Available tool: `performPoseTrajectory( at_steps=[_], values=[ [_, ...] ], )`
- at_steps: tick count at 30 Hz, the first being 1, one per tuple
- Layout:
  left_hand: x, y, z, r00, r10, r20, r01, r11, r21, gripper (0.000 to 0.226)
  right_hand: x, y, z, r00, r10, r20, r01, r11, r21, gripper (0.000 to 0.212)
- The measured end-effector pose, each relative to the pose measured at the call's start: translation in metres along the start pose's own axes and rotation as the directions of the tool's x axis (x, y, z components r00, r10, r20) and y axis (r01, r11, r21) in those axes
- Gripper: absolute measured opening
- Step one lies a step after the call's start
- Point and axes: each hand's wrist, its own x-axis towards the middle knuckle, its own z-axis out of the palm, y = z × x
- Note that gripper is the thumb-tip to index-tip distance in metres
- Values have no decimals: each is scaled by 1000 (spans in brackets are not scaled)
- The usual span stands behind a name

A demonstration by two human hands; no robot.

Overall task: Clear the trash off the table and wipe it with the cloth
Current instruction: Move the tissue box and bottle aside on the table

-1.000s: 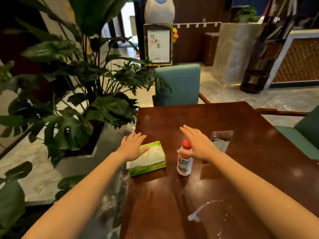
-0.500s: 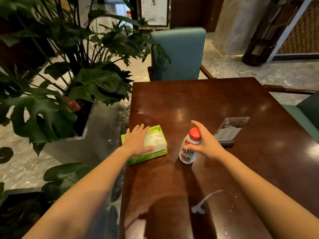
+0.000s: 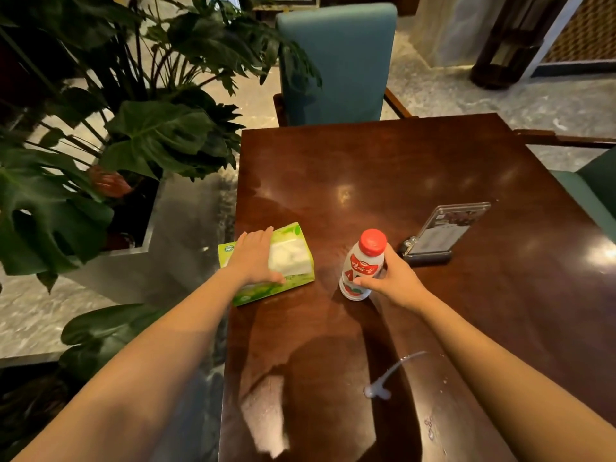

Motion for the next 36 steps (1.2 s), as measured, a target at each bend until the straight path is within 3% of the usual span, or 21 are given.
performPoseTrajectory(
  at_steps=[4,15,25,36],
  values=[
    [-1,0,-2,997,23,-75,-25,1000,-18,99,-1,1,3,998,4,-57,-5,1000,-13,65],
    [-14,8,-5,986,30,-163,-31,1000,2,84,-23,-3,-2,986,-10,-165,2,999,-48,59],
    [-31,49,-54,957,194,-217,-204,979,-24,81,-57,-31,-43,970,-35,-240,9,994,-106,58],
    [-8,151,-152,877,388,-283,-387,920,60,92,-103,-64,-141,936,-115,-334,63,984,-165,60]
  ],
)
